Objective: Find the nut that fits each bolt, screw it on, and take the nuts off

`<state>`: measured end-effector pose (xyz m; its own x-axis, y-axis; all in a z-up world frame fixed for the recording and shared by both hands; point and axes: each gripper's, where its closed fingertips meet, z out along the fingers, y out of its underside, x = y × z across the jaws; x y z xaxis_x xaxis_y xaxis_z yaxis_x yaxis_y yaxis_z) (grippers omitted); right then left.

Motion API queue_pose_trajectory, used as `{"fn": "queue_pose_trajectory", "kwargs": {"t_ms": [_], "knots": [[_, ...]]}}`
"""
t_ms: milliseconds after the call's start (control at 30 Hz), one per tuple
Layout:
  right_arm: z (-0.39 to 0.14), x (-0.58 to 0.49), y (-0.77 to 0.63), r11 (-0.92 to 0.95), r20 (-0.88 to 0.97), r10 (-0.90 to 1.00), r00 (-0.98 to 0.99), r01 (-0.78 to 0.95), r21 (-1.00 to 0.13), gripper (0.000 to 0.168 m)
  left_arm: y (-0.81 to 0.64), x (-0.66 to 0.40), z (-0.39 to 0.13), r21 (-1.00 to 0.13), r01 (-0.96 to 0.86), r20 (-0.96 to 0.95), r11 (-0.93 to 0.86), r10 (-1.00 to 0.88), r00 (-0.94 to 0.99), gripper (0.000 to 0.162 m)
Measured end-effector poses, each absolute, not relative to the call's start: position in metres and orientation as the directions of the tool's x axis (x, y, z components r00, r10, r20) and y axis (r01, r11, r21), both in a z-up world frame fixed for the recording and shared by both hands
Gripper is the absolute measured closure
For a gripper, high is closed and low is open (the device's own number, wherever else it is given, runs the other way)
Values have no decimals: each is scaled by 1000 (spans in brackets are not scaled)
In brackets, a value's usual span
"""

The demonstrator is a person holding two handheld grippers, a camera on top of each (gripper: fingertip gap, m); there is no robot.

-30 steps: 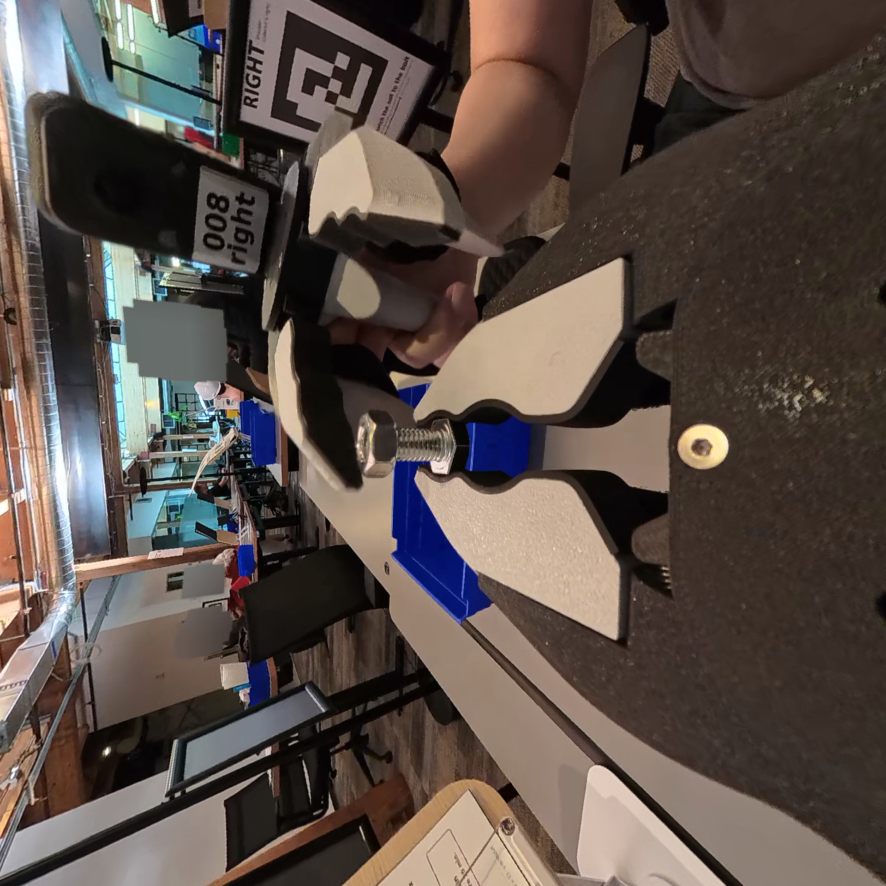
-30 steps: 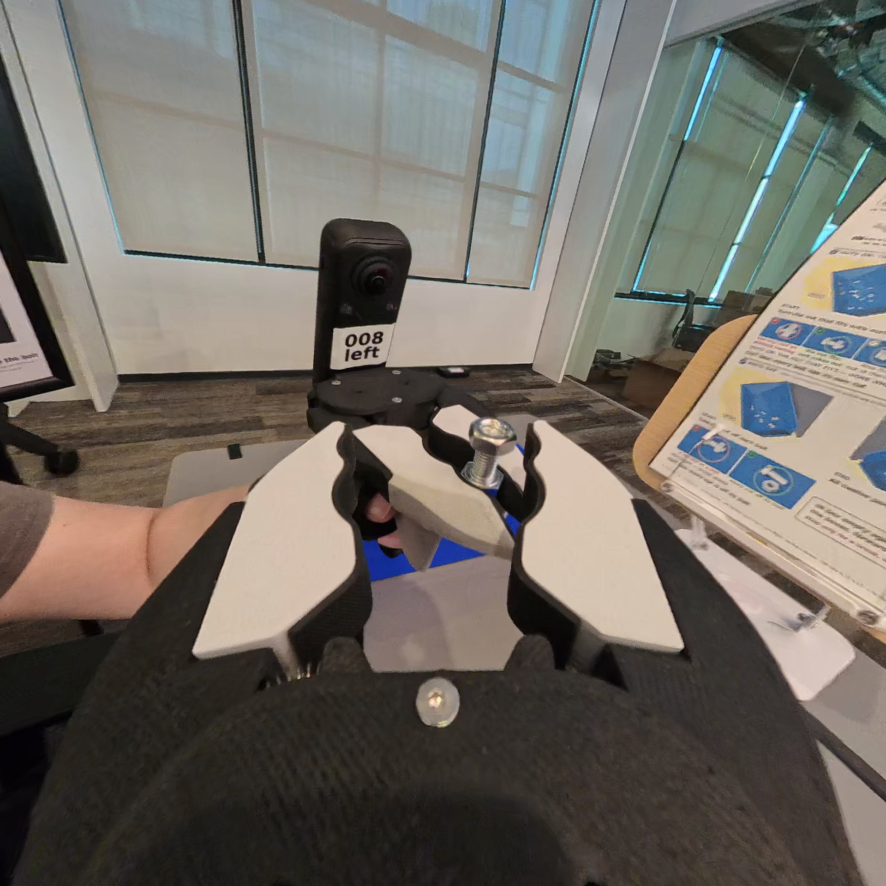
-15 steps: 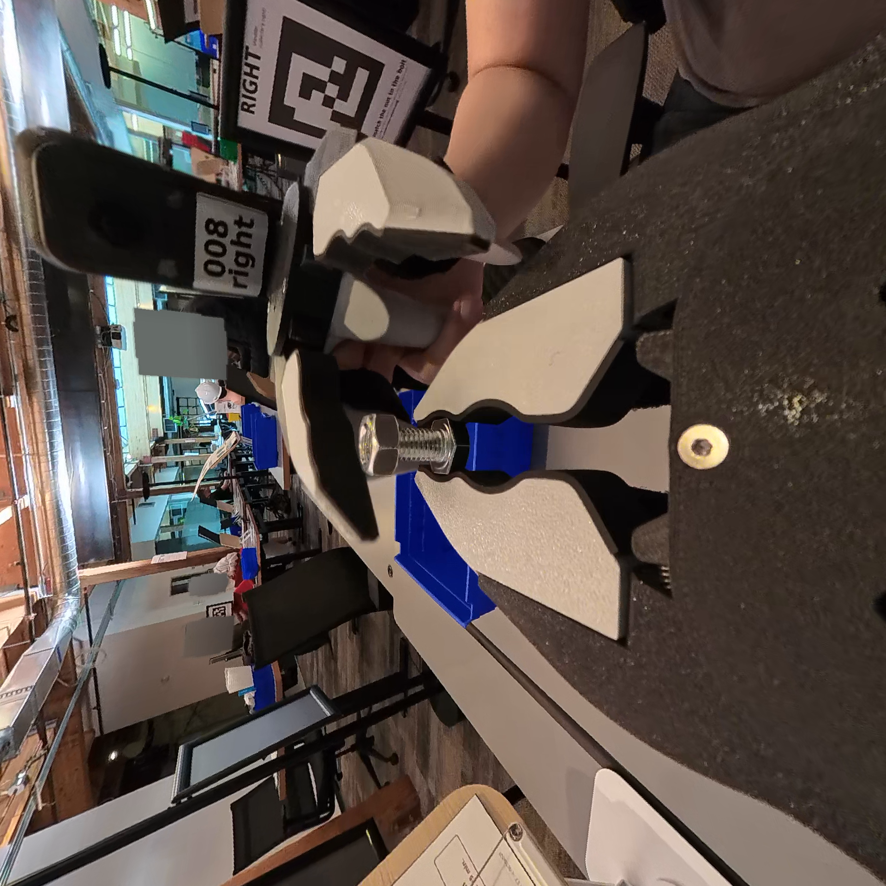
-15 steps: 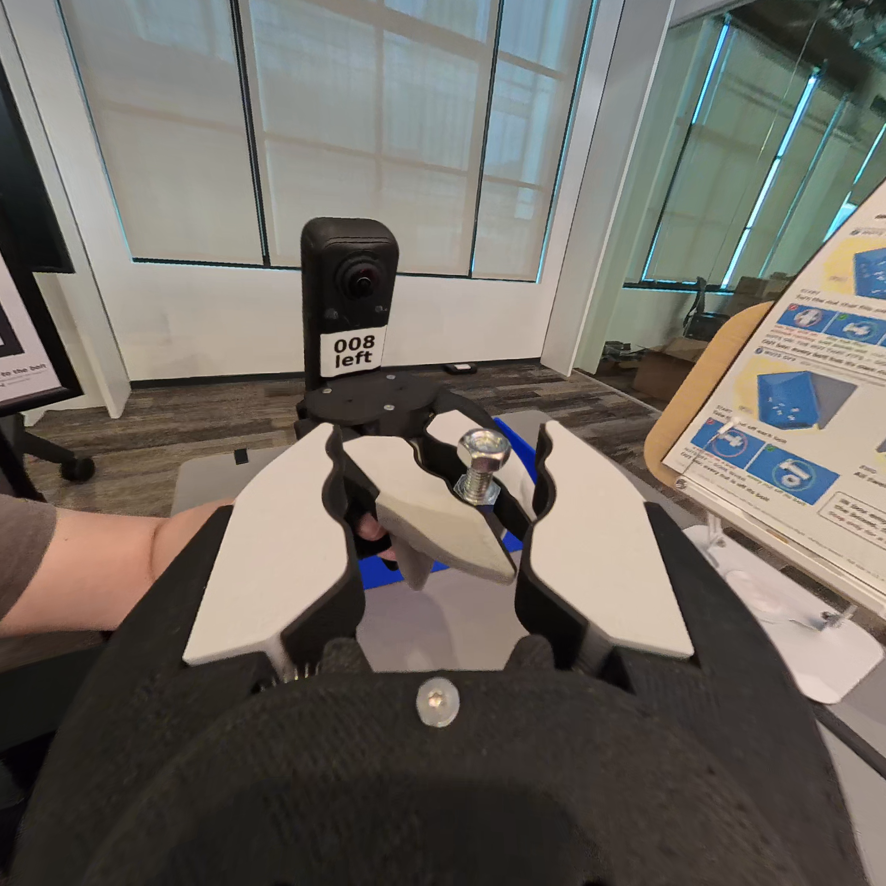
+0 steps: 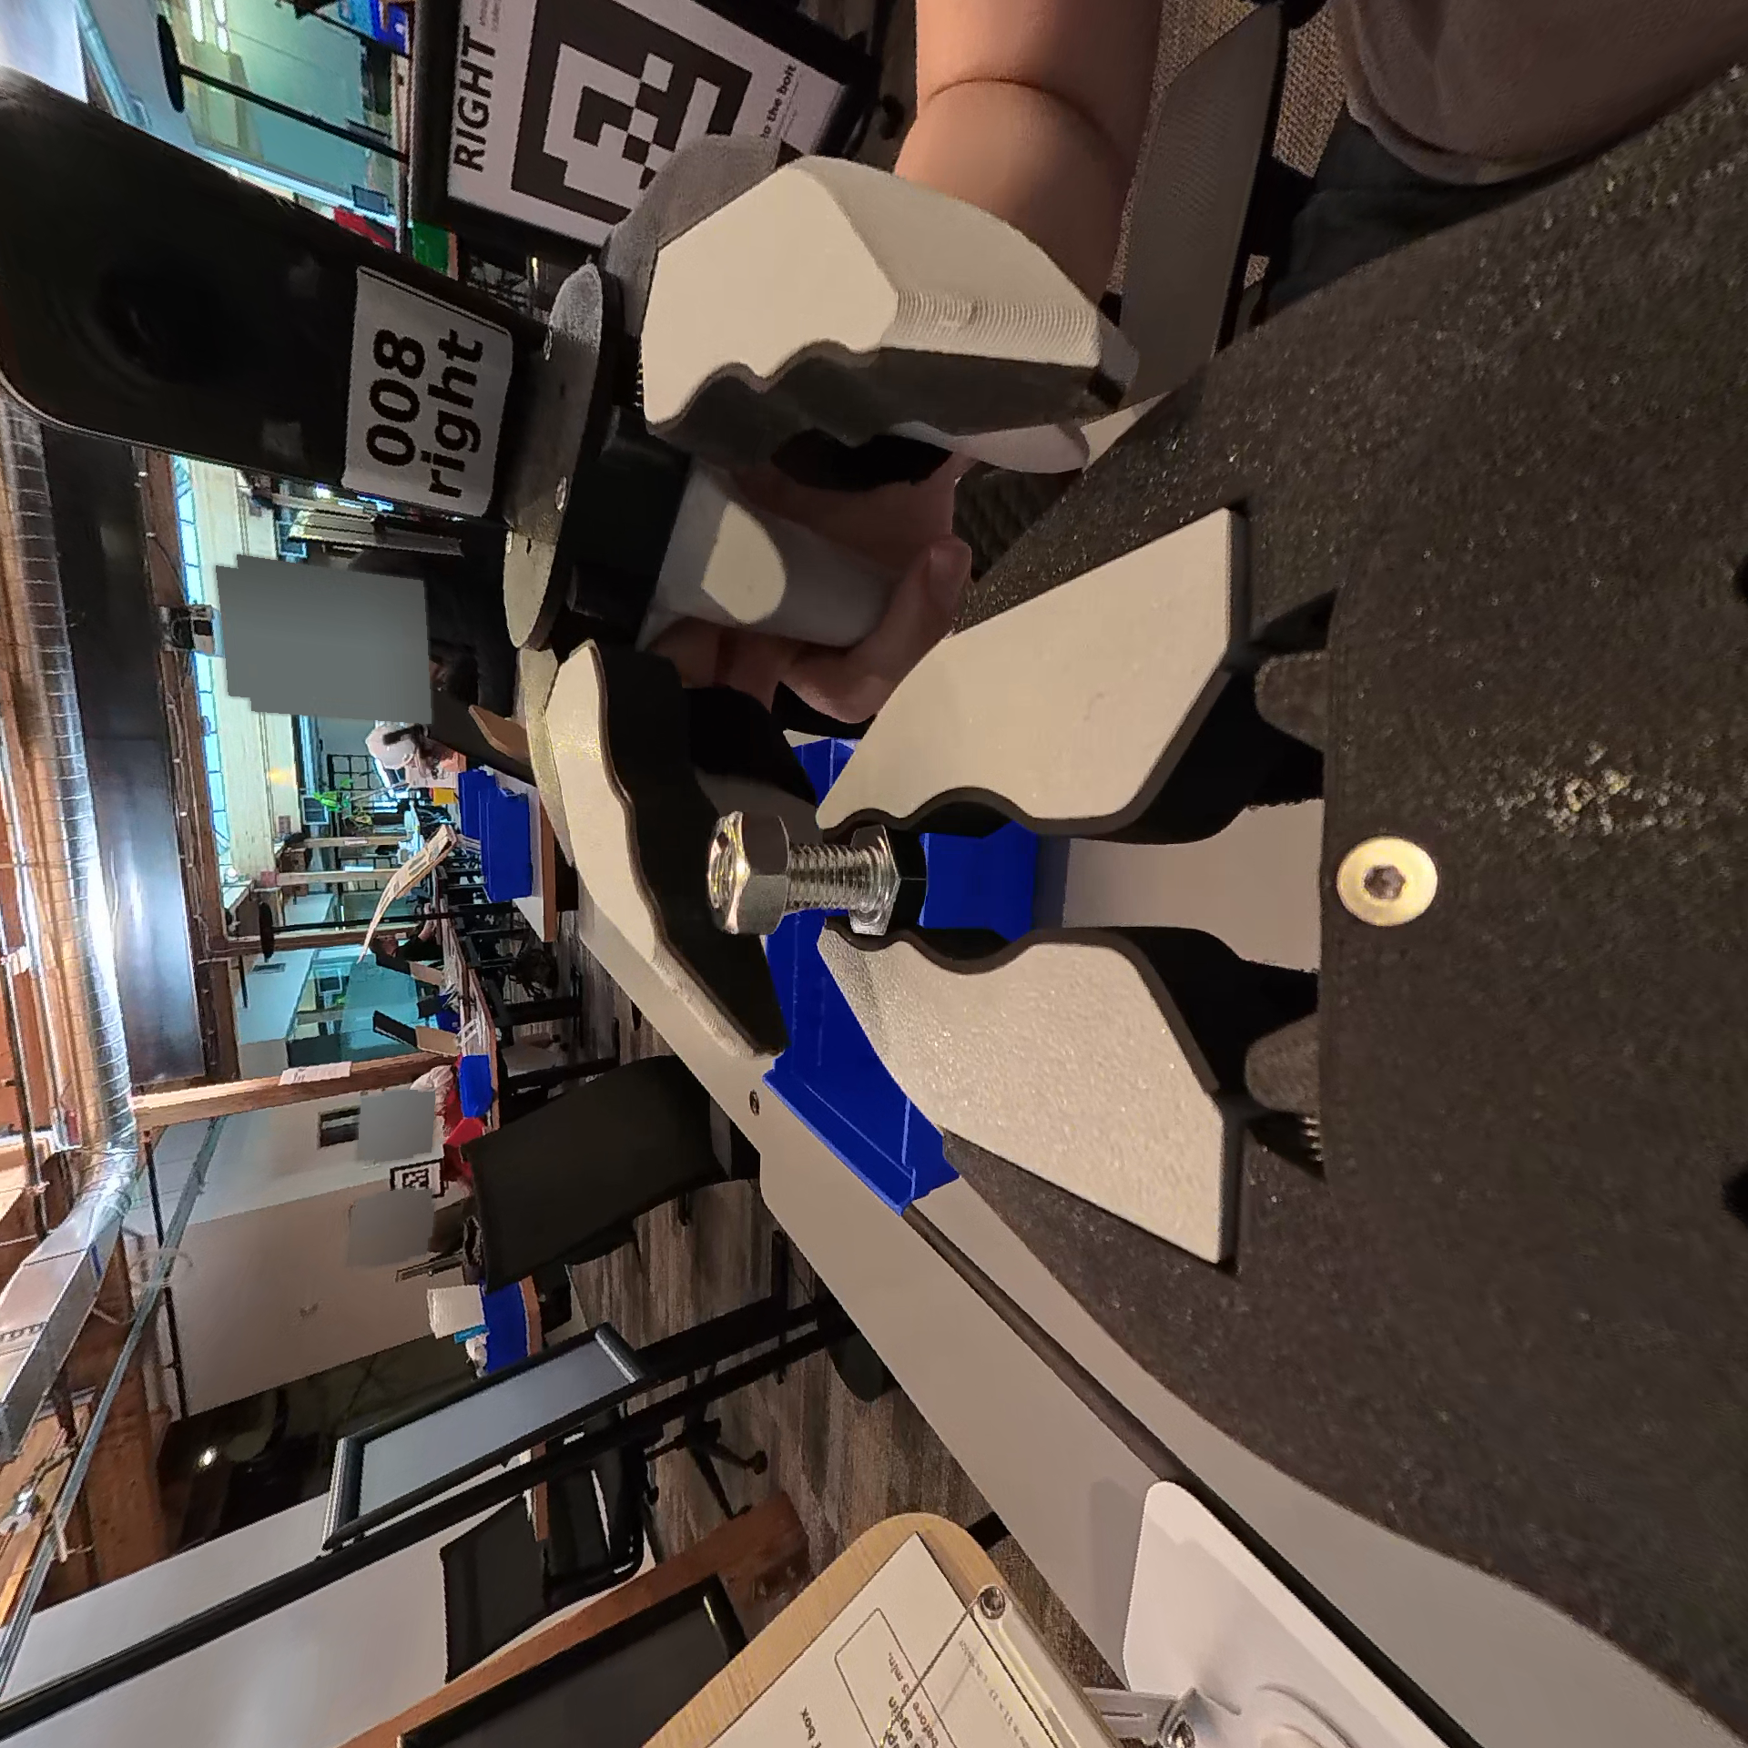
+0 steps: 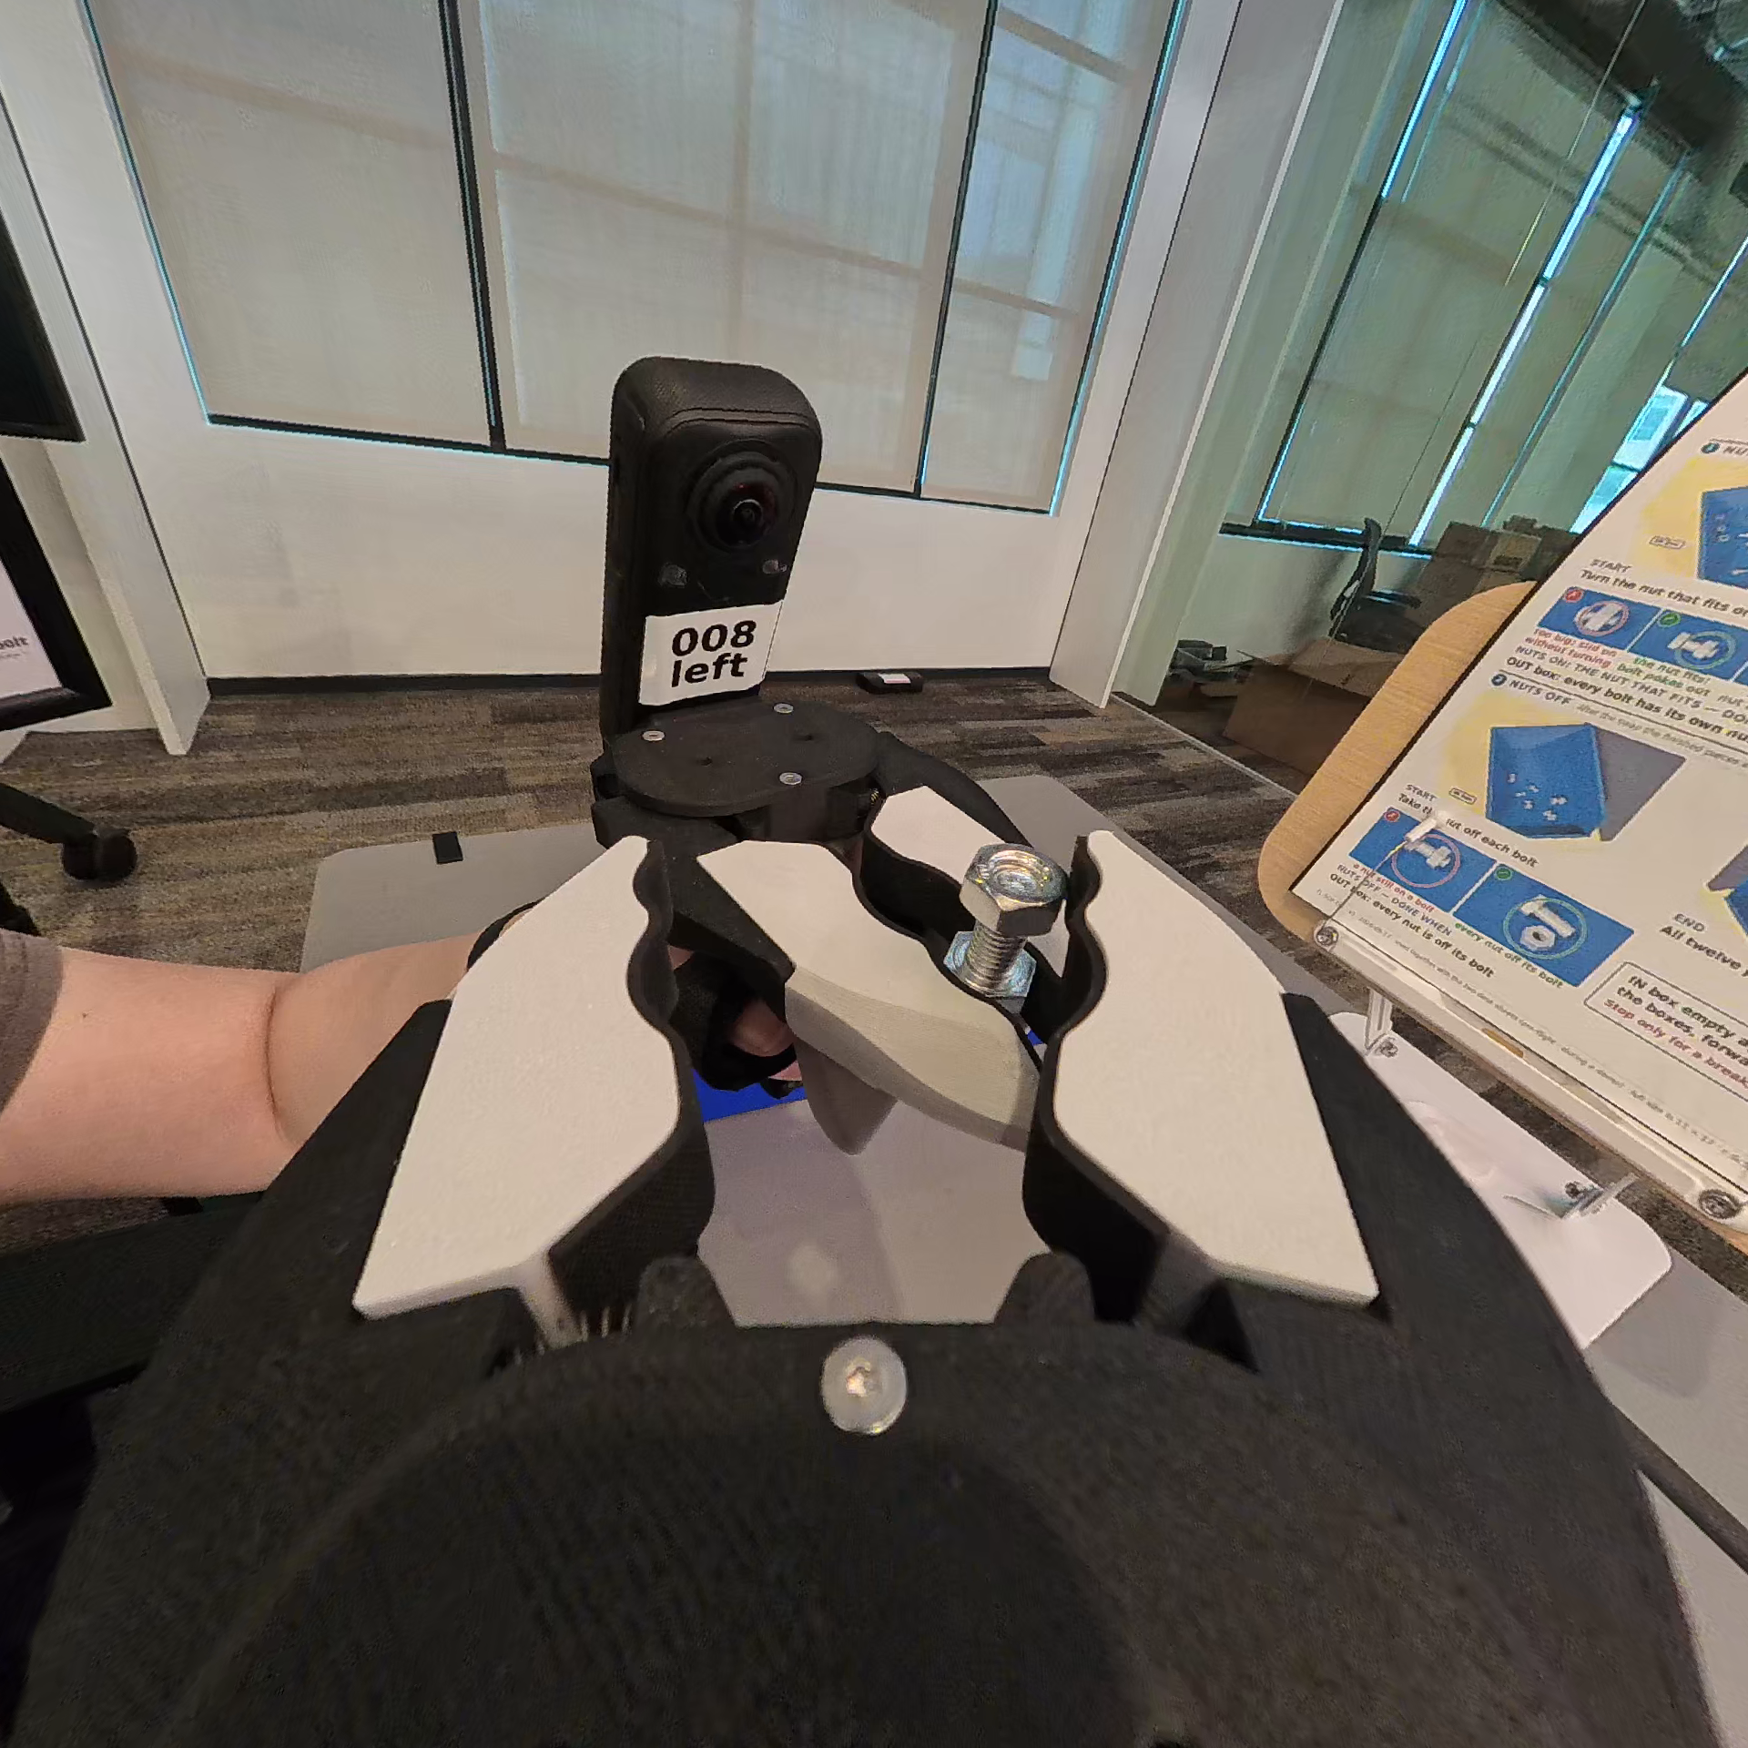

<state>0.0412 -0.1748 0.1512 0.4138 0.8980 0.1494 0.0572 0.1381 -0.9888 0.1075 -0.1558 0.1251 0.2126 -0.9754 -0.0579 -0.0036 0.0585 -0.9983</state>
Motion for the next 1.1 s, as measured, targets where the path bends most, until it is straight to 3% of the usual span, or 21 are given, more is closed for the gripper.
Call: {"fn": "queue_pose_trajectory", "kwargs": {"t_ms": [433, 667, 800, 1100], "knots": [[157, 60, -178, 143, 138, 879, 456, 24, -989, 89, -152, 104, 127, -999, 15, -32, 36, -977, 212, 148], [151, 43, -175, 159, 188, 878, 441, 103, -982, 86, -155, 107, 125, -998, 2, -57, 59, -976, 209, 148], [152, 55, -187, 155, 176, 876, 450, 82, -984, 95, -151, 102, 129, -999, 24, -33, 40, -974, 224, 148], [153, 48, -180, 139, 164, 874, 457, 90, -986, 87, -159, 109, 125, -998, 4, -61, 63, -978, 199, 148]]}}
